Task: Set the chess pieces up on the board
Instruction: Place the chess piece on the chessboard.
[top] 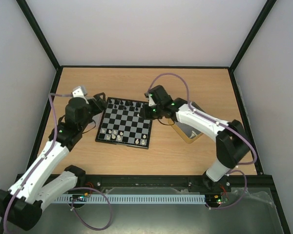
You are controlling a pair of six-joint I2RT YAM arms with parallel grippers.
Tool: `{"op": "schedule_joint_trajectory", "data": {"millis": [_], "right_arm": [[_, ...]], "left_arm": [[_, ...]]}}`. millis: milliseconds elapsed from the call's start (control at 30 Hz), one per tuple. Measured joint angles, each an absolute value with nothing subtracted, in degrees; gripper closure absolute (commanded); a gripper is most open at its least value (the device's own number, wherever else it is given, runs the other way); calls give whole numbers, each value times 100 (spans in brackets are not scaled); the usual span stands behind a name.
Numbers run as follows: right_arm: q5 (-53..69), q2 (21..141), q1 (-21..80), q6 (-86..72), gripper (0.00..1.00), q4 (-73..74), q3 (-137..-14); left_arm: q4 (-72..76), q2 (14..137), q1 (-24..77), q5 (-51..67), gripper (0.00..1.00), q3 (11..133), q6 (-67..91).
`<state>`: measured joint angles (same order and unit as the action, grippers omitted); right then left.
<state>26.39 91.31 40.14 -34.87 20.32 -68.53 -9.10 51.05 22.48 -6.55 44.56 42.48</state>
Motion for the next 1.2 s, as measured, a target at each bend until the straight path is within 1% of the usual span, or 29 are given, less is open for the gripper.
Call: {"op": "schedule_joint_trajectory", "data": {"millis": [167,300,433,600,733,1200], "right_arm": [[2189,9981,4528,-2985,98,3059,-7732],[1927,10678,5002,-2733,98,3581,-8416],[1728,11159,5325,-2624,97,3942,-8818],[1544,11548,5516,-2585,96,4219,-9170],[1463,11703,5522,-2567,92,4355,-9343],[1380,12057,5529,-2523,92,4462,-9520]], "left_arm": [[-1260,4571,2241,-1686,21,4681,3577],[-1400,4338,2239,-2143,20,4766,3240],[-1492,4198,2220,-2477,20,4766,3028],[-1505,4145,2215,-2700,20,4751,2932],[-1505,4095,2215,-2749,20,4687,2886],[-1514,4088,2117,-2720,20,4665,2888]]}}
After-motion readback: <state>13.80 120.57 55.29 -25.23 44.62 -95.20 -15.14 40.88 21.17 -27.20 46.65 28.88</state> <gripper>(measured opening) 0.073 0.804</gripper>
